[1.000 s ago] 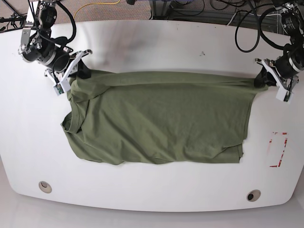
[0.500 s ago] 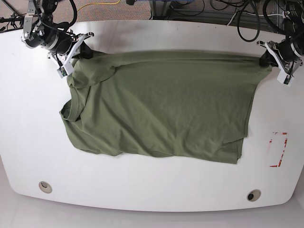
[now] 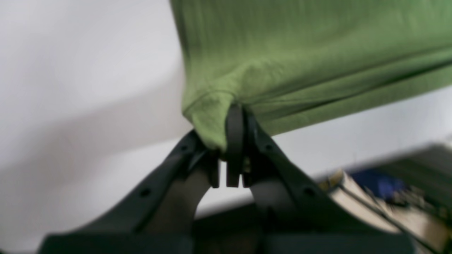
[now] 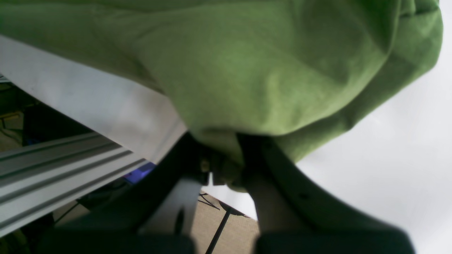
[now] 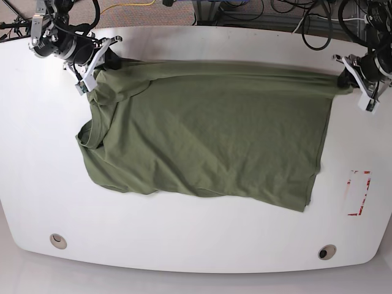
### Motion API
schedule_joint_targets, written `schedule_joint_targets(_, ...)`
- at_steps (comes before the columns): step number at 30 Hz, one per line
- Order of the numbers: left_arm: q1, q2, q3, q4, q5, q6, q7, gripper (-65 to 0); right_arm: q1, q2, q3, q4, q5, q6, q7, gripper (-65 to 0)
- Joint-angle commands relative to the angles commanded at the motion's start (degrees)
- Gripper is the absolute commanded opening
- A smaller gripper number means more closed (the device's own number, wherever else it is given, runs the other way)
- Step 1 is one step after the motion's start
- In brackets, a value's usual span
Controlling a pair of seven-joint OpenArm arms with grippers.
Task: Fold the T-shirt properly
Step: 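Lift the held shirt edge with both grippers and pull it toward the table edge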
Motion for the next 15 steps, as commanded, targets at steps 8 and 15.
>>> schedule_joint_targets(8,-10.5,0.0,6.2,-4.6,0.1,0.1,0.0,-65.0,3.9,0.1,0.0,-6.3,0.0,0.00,-0.1,-65.0)
schedule_joint_targets(15,-19.1,0.0,9.3,-14.1,0.1,0.1,0.0,-65.0,6.8,0.3,0.0,-7.3,0.0,0.18,-0.1,-65.0)
